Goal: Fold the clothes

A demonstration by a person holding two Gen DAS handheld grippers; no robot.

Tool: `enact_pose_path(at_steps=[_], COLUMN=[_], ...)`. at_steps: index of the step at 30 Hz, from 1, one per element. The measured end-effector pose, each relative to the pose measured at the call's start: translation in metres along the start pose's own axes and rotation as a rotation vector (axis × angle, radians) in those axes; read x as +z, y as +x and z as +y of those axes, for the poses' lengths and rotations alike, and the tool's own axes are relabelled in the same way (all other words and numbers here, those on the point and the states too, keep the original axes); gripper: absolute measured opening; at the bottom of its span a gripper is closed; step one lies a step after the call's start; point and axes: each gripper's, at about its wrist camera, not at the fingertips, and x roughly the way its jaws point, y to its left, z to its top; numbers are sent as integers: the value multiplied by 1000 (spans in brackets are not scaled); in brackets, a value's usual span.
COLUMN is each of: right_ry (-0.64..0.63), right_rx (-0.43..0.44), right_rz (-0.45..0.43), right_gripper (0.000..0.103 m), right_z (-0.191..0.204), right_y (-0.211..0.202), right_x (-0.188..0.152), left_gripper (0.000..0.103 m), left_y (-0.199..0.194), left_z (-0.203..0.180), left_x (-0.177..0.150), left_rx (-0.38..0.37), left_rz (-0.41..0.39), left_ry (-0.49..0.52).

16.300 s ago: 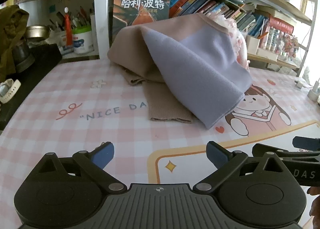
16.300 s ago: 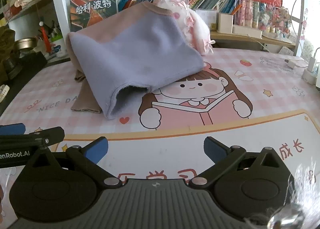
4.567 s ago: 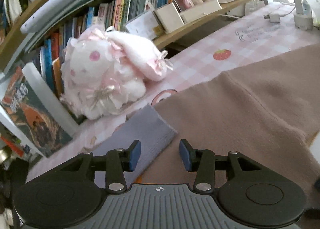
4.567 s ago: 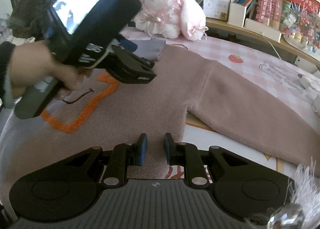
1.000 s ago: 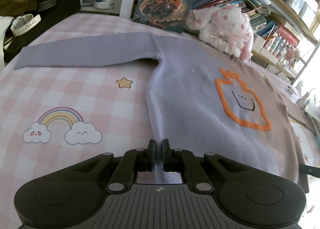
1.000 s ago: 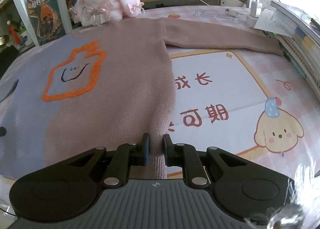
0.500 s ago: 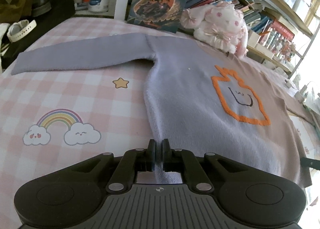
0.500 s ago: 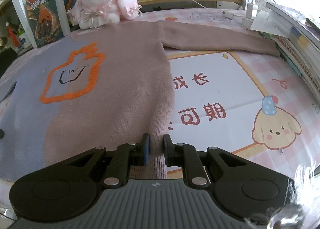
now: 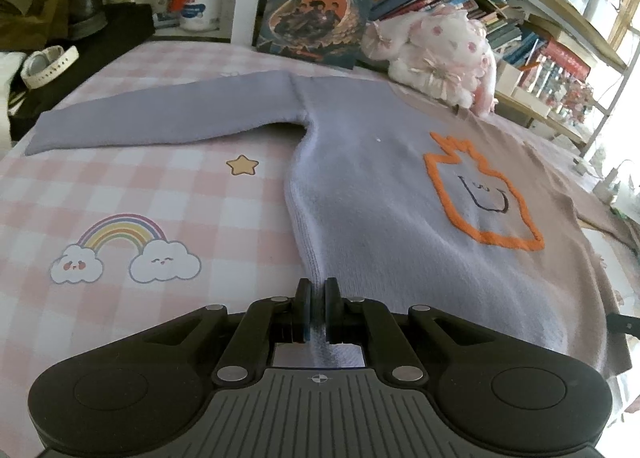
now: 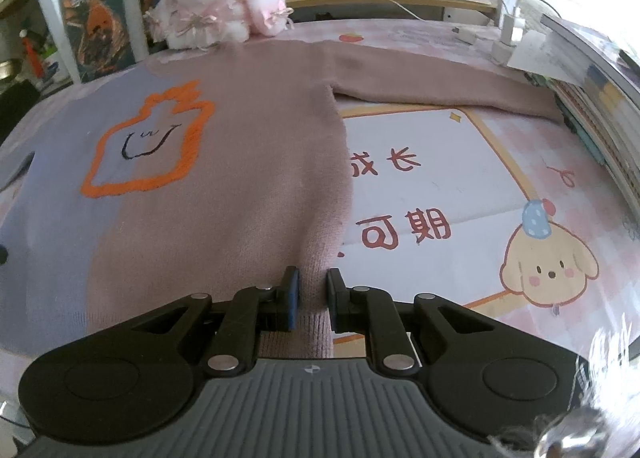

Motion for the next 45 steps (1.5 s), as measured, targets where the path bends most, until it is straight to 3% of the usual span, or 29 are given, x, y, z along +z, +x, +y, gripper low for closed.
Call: enact_pose_path(at_steps=[8,11,12,15,19,22,25,32,45], right_ry=[-14,-13,-11,-4,-10,-20,-32,-59,-62], right_rx=[54,63,66,65,43,38,41,36,32], right_rz=[20,17,16,9,-35,-74,-94,-124,-122], right_gripper=[14,35,37,42,63,76,82,93,95], right_z=[-7,-14,-16,-22,-26,-26,-24,-22,-21], right_y=[-2,-4,-4,-7,-14,-17,-18,-20,-19], right_x=[0,0,0,-1,-2,-3,-4,-6,-16], left_gripper=[10,11,13,33,61,71,80,82,83], left_y=[-1,-12,-16,-26,-36,-44,-52,-64,-74], left_z=[-11,-11,-13,-18,-24,-29,-33,-39,-29], left_x=[1,-3,-5,-9,-13,-15,-18,-26,-35], left_rx=[86,106,107,117,134,146,159,198,256], left_rz=[8,-12,-23,-54,-90,-116,-142,-162,-163], left_ry=[-9,-56,-64,-77,-93,-104,-116,-116,-113])
